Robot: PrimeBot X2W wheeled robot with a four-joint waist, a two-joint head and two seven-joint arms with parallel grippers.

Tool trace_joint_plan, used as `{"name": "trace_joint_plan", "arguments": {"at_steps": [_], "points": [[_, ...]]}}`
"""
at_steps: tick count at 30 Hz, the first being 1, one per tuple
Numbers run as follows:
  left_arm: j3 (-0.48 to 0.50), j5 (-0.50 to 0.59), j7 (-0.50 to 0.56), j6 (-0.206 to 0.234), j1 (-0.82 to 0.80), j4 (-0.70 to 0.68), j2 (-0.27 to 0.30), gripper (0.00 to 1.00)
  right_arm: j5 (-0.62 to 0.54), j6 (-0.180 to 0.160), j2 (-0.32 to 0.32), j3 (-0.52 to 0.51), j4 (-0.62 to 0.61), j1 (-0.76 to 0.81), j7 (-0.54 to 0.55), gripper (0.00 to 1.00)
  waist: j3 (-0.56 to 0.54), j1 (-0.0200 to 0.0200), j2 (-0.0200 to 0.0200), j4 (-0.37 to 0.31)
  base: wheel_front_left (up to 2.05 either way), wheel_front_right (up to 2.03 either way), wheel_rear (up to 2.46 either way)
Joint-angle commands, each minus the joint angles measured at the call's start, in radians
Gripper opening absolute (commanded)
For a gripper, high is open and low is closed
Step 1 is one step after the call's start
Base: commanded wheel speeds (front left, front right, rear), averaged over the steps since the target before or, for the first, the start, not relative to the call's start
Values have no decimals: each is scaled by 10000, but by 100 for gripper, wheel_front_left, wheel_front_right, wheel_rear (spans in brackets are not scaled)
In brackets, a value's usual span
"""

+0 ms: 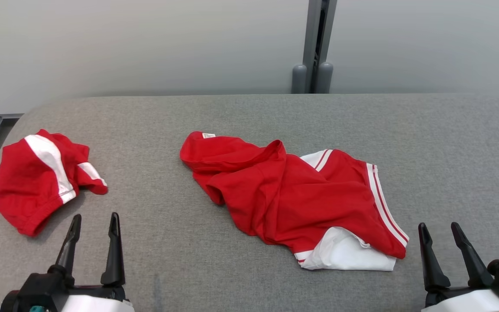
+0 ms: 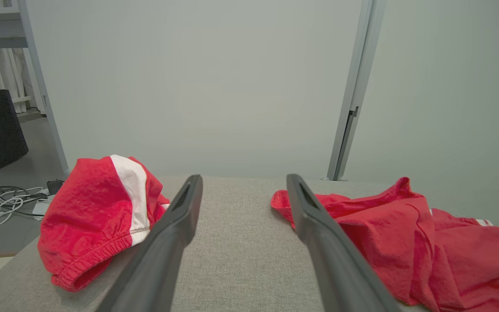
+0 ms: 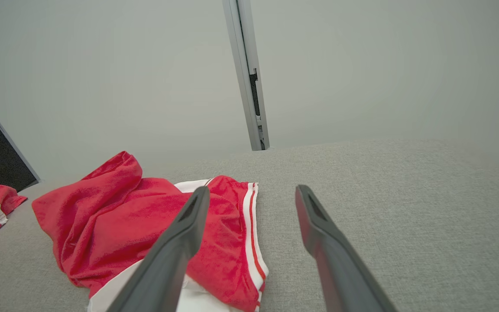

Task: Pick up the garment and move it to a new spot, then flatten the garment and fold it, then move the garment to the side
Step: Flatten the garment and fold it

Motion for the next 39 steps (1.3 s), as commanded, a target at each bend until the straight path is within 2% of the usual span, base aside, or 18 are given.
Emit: {"name": "trace_joint_plan", "arguments": {"at_steps": [1, 5, 17, 23, 29, 30, 31, 32, 36, 39], "points": [[28, 46, -19, -3, 23, -67, 24, 100, -21, 0, -92, -32, 25, 75, -52, 100, -25, 0, 0, 55, 0, 0, 0], [43, 173, -19, -70, 148, -140, -138, 100, 29, 0, -192, 321, 151, 54, -52, 100, -71, 0, 0, 191, 0, 0, 0], [-313, 159, -19, -160, -397, 119, -324, 100, 532, 1, -546, 2302, 973, -339, -52, 100, 39, 0, 0, 593, 0, 0, 0], [-498, 53, -19, -98, -454, 208, -353, 100, 835, 0, -523, 3600, 2240, -784, -28, 100, 154, 0, 0, 787, 0, 0, 0], [-700, -82, -19, -43, -657, 315, -354, 100, 1201, 1, -311, 4192, 3786, -1855, -39, 100, 325, 0, 0, 992, 0, 0, 0], [-725, -105, -19, -18, -683, 334, -354, 100, 1281, 1, -277, 4300, 4041, -1999, -41, 90, 342, 0, 0, 1023, 0, 0, 0], [-768, -107, -19, -6, -694, 364, -356, 100, 1351, 1, -245, 4427, 4273, -2145, -42, 37, 357, 0, 0, 1055, 0, 0, 0], [-802, -114, -19, -1, -703, 384, -357, 100, 1462, 1, -209, 4514, 4439, -2303, -43, 0, 367, 0, 0, 1082, 0, 0, 0], [-862, -163, -19, 12, -725, 446, -355, 100, 1808, 0, -220, 4691, 4640, -2550, -48, 0, 328, 0, 0, 1127, 0, 0, 0], [-803, -188, -20, 34, -569, 509, -355, 100, 1922, 0, -320, 4520, 4182, -2203, -48, 0, 212, 0, 0, 1046, 0, 0, 0]]}}
